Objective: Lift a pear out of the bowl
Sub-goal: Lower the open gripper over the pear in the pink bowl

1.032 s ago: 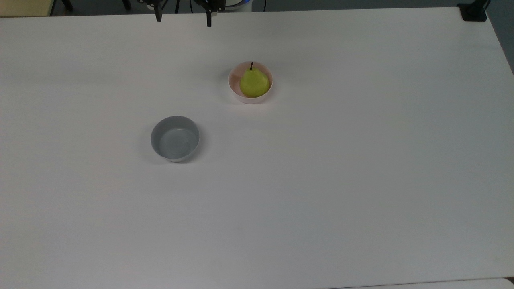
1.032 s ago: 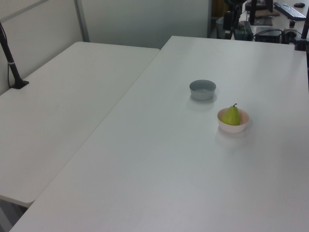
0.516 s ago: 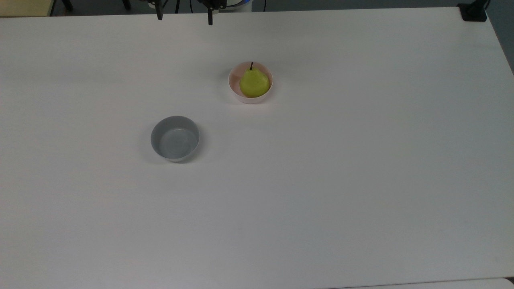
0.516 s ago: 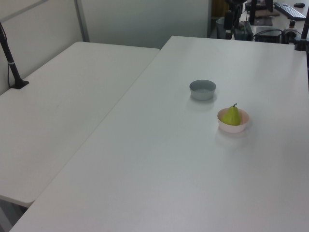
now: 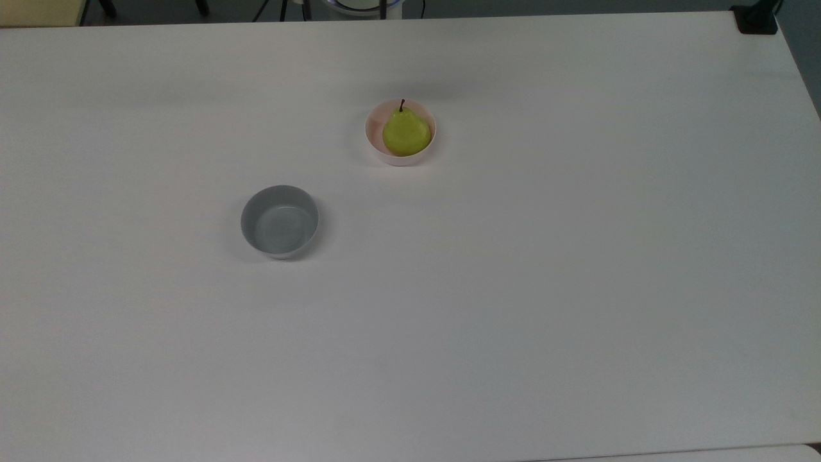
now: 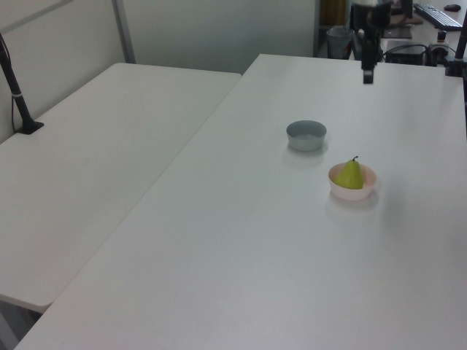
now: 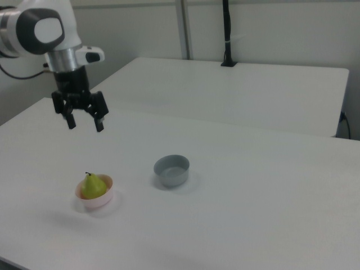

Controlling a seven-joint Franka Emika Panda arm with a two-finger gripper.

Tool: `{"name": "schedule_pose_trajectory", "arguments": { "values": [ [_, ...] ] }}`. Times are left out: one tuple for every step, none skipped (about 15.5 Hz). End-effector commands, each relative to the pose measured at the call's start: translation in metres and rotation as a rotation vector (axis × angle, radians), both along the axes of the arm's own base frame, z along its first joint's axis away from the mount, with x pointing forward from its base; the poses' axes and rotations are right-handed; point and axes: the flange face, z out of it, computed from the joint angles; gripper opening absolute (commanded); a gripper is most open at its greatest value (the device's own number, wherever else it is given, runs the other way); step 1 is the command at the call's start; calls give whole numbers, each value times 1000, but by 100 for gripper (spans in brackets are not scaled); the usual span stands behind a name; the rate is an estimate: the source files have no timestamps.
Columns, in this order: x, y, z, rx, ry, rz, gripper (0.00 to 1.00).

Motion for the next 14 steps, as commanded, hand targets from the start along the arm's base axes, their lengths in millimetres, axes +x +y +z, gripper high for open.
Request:
{"name": "schedule_pose_trajectory", "arguments": {
  "values": [
    [-22,19,-40,20,42,72,100],
    [-22,21,-55,22,35,84,100],
    [-22,23,-72,22,38,90,100],
    [-22,31,-87,21,39,119,100],
    [-22,39,-103,22,45,147,100],
    [-19,42,-116,20,45,158,100],
    [-18,45,-128,21,40,164,100],
    [-16,51,-137,21,30,175,100],
    [-14,56,-147,21,27,183,100],
    [-10,58,-156,19,23,188,100],
    [-6,59,-165,17,25,187,100],
    [-3,60,-173,17,23,187,100],
    [0,61,-179,16,18,188,100],
    [3,61,-186,16,18,188,100]
  ]
}}
